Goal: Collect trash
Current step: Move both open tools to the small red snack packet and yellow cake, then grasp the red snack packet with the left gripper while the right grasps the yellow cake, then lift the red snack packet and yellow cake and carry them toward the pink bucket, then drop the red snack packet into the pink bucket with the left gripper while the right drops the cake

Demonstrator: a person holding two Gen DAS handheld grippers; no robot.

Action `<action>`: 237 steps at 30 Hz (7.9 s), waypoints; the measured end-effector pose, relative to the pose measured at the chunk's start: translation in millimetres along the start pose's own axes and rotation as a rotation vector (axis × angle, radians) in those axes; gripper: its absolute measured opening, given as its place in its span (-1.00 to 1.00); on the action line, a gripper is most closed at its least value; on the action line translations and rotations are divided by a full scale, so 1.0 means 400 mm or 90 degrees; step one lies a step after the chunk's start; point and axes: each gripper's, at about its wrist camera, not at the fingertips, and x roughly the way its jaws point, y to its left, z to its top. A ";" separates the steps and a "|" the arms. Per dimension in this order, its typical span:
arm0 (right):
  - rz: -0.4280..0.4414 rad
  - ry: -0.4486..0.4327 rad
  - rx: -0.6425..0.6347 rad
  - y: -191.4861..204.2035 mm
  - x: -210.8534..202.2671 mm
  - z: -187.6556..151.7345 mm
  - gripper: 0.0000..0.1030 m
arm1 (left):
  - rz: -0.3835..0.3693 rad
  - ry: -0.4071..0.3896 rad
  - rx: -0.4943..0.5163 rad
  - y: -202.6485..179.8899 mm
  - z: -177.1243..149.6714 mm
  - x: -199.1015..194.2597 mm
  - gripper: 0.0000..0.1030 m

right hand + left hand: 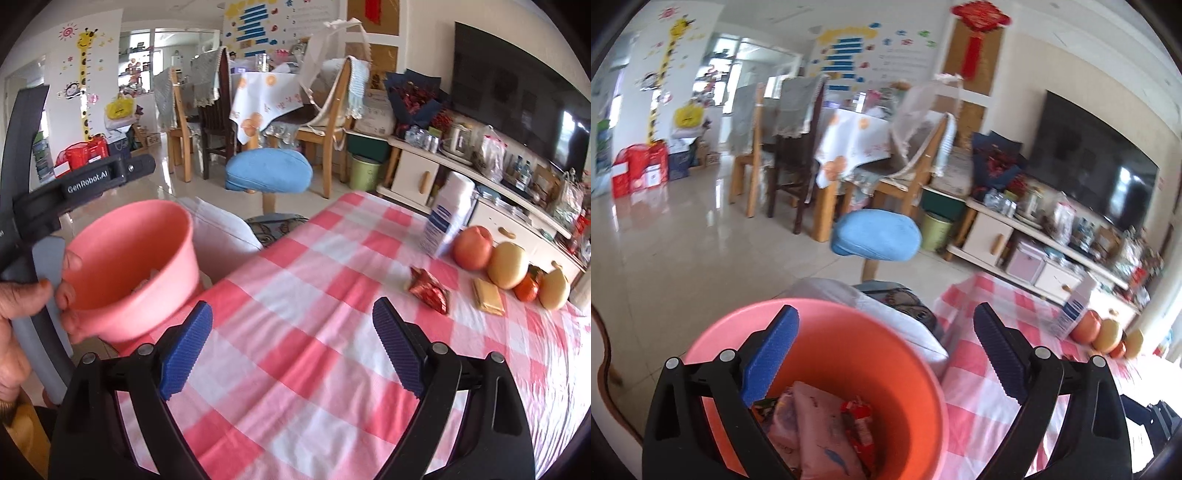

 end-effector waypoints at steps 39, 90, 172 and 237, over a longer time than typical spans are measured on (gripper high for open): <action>-0.065 0.051 0.189 -0.511 -0.027 -0.163 0.82 | -0.226 0.244 0.211 -0.605 -0.240 0.249 0.83; -0.104 0.153 0.160 -0.654 0.216 -0.123 0.18 | -0.271 0.326 0.131 -0.682 -0.267 0.386 -0.22; 0.002 0.020 0.048 -0.073 -0.194 -0.024 0.18 | -0.090 0.094 0.122 -0.218 -0.081 -0.071 -0.25; -0.020 0.004 0.055 0.033 -0.018 0.026 0.79 | 0.103 0.100 -0.001 0.033 0.006 0.012 0.85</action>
